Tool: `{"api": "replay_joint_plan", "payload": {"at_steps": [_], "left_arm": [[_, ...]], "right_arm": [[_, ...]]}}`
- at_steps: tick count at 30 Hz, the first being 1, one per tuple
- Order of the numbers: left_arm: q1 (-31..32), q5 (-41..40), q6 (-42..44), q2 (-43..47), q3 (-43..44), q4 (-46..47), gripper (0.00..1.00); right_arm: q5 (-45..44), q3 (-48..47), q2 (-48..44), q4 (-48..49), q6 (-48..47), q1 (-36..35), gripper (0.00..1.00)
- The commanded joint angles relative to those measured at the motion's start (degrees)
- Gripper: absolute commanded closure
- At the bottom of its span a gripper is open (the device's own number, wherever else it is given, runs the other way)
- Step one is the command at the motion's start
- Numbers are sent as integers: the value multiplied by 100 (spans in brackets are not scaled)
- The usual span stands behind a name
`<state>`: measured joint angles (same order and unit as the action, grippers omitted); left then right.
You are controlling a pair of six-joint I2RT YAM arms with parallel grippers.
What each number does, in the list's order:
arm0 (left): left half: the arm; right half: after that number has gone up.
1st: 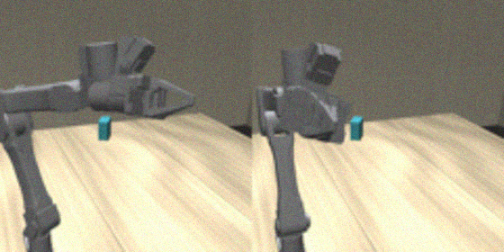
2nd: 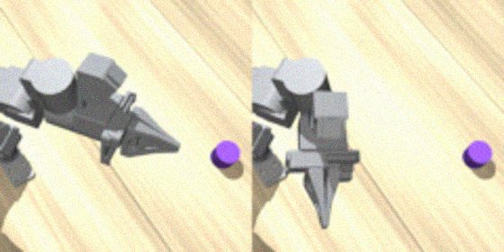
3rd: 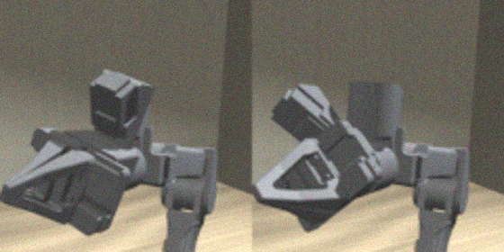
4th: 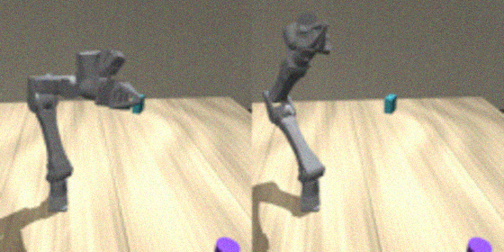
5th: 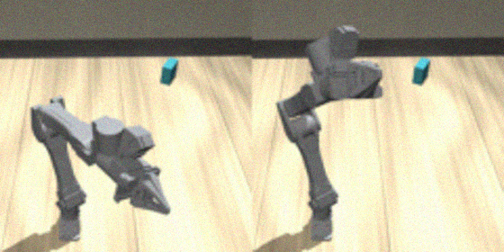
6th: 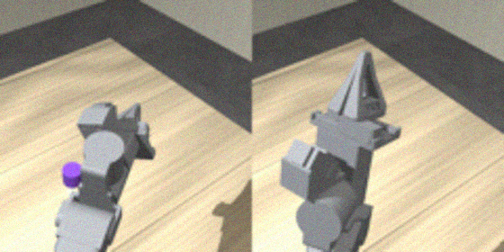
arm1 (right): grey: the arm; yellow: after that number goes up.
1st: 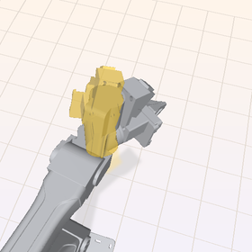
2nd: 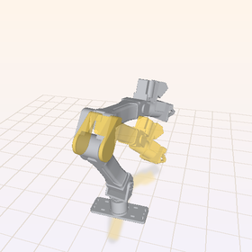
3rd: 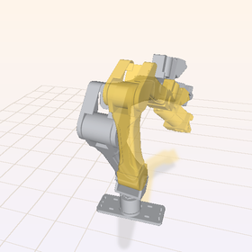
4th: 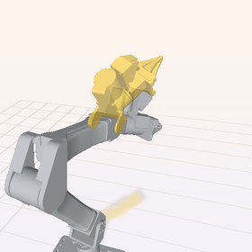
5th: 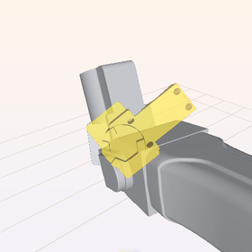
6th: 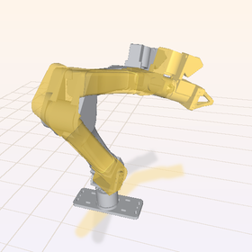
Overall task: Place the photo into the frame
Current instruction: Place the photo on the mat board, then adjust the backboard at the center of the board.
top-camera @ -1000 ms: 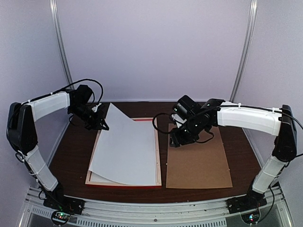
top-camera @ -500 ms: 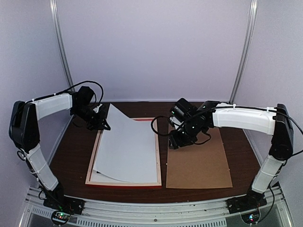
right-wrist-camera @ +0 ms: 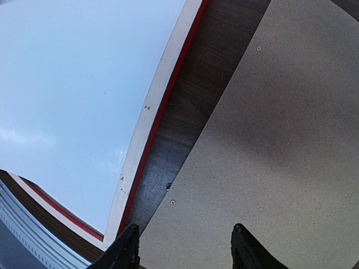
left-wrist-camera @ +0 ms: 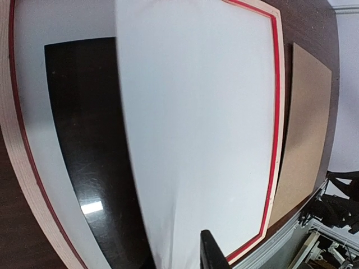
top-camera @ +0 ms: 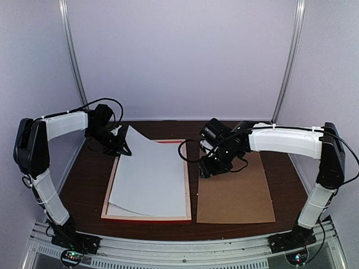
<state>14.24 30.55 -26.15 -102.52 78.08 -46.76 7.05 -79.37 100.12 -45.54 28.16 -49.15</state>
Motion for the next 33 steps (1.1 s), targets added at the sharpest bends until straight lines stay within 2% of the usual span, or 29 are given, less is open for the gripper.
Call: {"api": "replay_joint_plan", "payload": {"at_steps": [1, 7, 13, 18, 20, 23, 27, 33], "left_arm": [[-35, -183, 118, -88, 172, -2, 77], [-35, -378, 196, -93, 212, -138, 66], [-35, -1100, 338, 67, 365, -472, 54], [-35, -1954, 472, 392, 427, -659, 34], [-35, -2177, 502, 558, 389, -661, 23], [-35, -2382, 529, 804, 344, -646, 14], [-35, -2371, 492, 1131, 198, -480, 3], [-35, -1803, 158, 1912, -294, 135, 2]], "right_arm": [[-58, -189, 73, -15, -83, 22, 45], [-106, -189, 64, -46, -74, 19, 45], [-260, -183, 36, -136, -87, 26, 45], [-493, -78, -97, -148, -134, 33, 39], [-601, -23, -151, -156, -152, 41, 36], [-678, 24, -217, -161, -170, 66, 30], [-870, 91, -262, -173, -159, 88, 23], [-1065, 430, -509, -143, -85, 282, 18]]}}
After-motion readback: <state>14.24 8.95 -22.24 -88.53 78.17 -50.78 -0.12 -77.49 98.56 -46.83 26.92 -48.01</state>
